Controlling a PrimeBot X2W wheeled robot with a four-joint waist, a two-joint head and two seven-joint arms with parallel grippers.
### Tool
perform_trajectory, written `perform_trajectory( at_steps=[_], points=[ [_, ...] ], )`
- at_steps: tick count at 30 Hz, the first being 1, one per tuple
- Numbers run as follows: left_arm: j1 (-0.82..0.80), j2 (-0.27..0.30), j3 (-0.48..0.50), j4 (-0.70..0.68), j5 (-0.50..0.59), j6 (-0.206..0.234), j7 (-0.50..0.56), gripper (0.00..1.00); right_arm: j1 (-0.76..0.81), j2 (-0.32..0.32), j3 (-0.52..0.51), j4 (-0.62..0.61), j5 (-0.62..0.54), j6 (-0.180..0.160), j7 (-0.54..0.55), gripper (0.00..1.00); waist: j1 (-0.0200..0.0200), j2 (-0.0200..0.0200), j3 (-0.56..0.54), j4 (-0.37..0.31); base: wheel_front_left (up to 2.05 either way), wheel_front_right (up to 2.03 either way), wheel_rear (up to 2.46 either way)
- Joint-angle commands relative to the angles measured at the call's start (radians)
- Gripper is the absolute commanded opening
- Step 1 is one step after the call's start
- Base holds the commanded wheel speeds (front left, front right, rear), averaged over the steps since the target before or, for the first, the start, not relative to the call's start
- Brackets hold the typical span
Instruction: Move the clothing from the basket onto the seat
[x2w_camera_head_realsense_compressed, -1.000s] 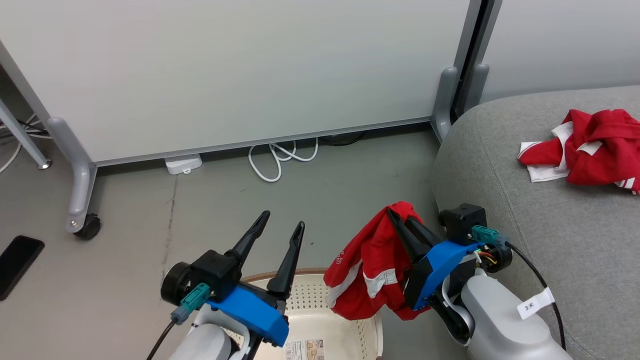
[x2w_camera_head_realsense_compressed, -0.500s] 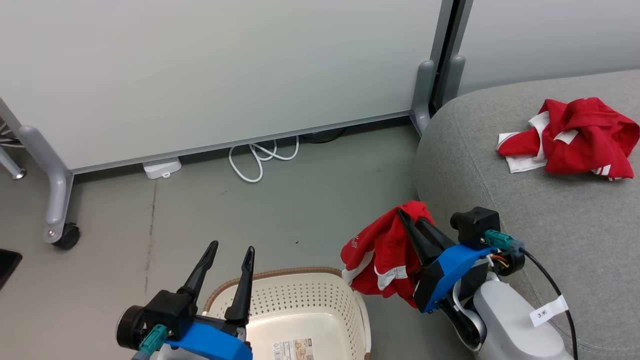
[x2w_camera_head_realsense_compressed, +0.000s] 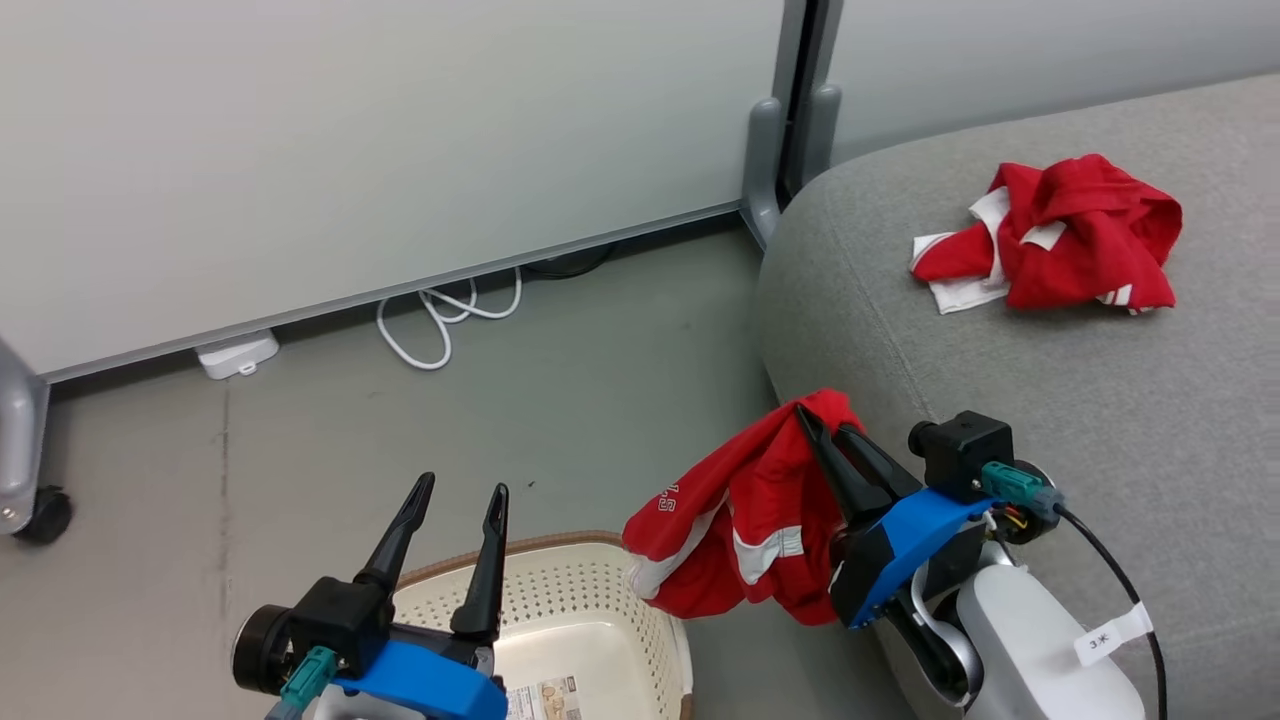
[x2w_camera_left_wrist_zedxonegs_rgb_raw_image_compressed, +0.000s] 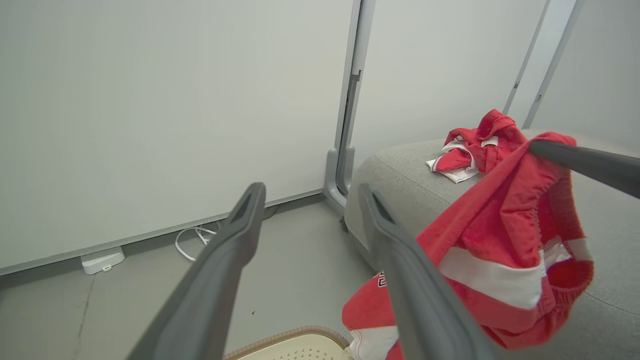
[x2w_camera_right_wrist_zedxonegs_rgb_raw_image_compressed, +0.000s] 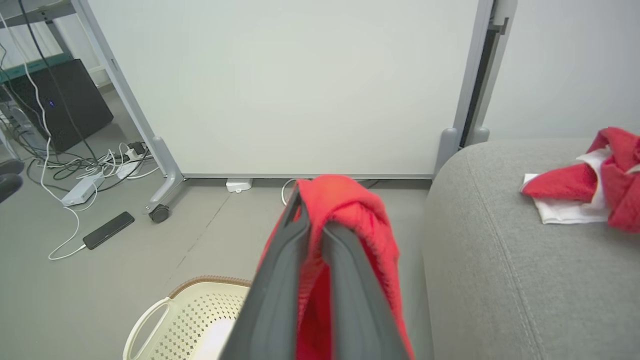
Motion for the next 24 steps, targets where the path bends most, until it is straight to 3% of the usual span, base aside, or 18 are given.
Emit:
perform_trajectory(
  at_steps=[1,15,24],
  points=[
    [-0.014,-0.001,0.005,-0.005,0.005,-0.008,-0.005,1.0,0.016,0.003,-0.008,-0.02,-0.013,0.001,0.005,0.0,0.0,-0.0001,0.012,-0.036,0.0,0.0,0.0],
    [-0.042,0.016,0.002,-0.032,0.001,-0.009,-0.005,1.0,0.104,0.027,-0.052,-0.183,-0.056,0.001,0.06,0.0,0.0,-0.0001,0.05,-0.224,0.0,0.0,0.0],
    [-0.049,0.026,0.006,-0.037,0.007,-0.009,-0.005,1.0,0.141,0.038,-0.067,-0.237,-0.061,0.001,0.073,0.0,0.0,-0.0001,0.068,-0.292,0.0,0.0,0.0]
  ],
)
